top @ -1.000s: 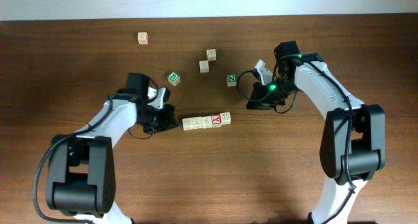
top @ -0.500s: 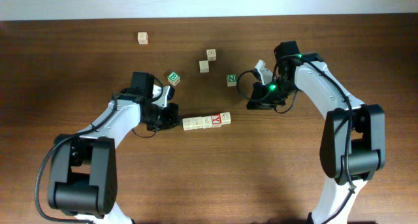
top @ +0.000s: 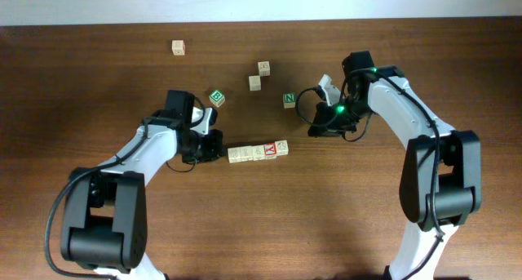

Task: Rotate 5 blocks

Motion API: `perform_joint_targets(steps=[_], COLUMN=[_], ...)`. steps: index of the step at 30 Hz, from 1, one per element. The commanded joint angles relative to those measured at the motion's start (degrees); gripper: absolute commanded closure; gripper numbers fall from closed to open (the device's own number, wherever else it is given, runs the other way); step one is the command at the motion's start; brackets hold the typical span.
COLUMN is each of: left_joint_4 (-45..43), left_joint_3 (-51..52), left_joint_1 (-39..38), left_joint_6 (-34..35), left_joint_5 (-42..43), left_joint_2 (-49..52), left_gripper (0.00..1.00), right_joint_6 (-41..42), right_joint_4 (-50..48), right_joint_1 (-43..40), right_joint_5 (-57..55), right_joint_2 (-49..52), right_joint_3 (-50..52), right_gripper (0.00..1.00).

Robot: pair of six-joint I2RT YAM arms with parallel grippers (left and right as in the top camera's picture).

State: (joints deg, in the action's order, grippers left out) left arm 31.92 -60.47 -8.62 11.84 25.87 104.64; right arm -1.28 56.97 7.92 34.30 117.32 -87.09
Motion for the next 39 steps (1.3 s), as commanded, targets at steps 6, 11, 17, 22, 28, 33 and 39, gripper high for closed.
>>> perform_joint_targets(steps=[6,11,17,22,28,33,39], left_joint_4=[0.0,0.0,-0.2,-0.2,-0.2,-0.2,-0.2], left_joint_3=[0.4,0.4,0.4,0.4,0.4,0.4,0.4], left_joint_1=[-1.4,-1.4,-1.4,-1.4,-1.4,-1.4,-1.4], left_joint_6=[1.0,1.4,2.3,2.3,2.3,2.3,2.3], left_joint_5=[-1.7,-1.8,-1.9,-1.9,-1.9,-1.9,-1.9], left_joint_2=[0.4,0.4,0.4,0.4,0.4,0.4,0.4], left_gripper=[1.00,1.00,1.00,1.00,1.00,1.00,1.00], right_joint_6=[0.3,0.3,0.9,4.8,6.8,8.5,13.4], right_joint_4=[-0.1,0.5,0.2,-4.0,-8.3,-9.5,-10.1], right_joint_1=[0.4,0.5,2.7,4.3,6.2,7.2,7.8], right_joint_5=[-0.8,-0.7,-0.7,-0.7,-0.3,-1.0,-4.1], right_joint_2=[0.2,0.2,0.3,0.5,0.5,0.5,0.7], right_joint_3=[0.4,0.4,1.7,4.3,6.8,6.8,6.8], right_gripper=[0.95,0.95,0.96,0.96,0.95,0.95,0.95])
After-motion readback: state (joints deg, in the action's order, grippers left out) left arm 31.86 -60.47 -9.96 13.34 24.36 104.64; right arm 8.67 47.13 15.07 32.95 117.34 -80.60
